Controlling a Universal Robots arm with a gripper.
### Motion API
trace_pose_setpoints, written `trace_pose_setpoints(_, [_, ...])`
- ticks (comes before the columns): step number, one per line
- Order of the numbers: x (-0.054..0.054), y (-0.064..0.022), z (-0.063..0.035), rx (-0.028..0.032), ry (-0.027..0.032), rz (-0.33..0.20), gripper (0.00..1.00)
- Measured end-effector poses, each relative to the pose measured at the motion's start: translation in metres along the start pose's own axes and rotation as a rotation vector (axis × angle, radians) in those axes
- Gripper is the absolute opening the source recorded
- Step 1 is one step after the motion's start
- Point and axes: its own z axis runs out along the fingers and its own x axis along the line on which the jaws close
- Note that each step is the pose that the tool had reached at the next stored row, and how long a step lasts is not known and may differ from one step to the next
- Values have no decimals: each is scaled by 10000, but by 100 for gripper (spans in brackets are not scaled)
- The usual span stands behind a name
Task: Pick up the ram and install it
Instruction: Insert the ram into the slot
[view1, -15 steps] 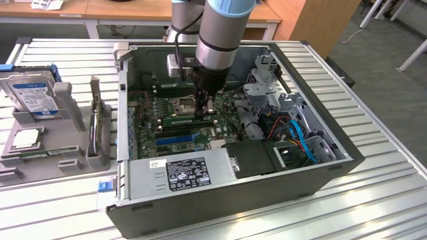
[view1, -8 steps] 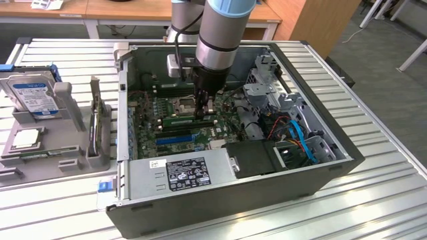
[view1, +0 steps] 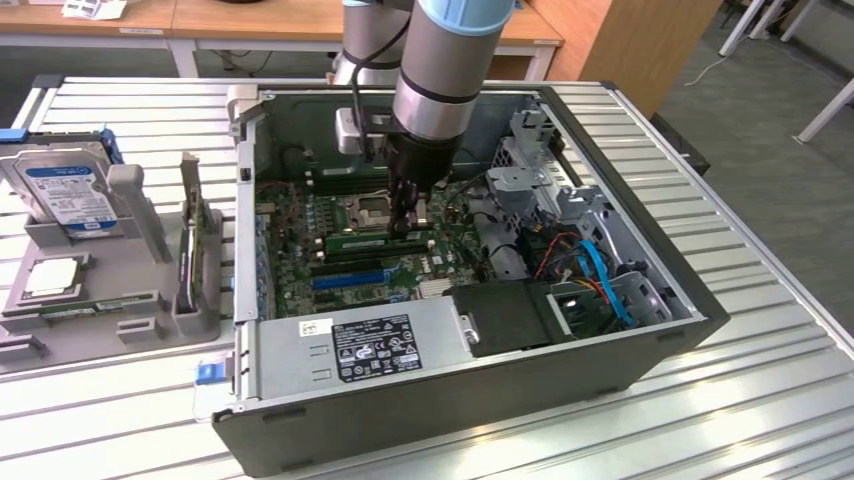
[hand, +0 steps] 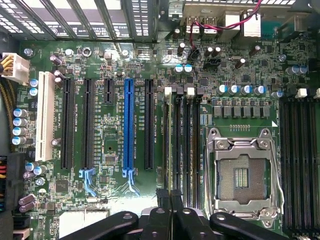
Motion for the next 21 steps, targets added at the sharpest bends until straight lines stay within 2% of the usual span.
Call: trace_pose_setpoints(21, [0,-2,21,-1,-13,-1,12])
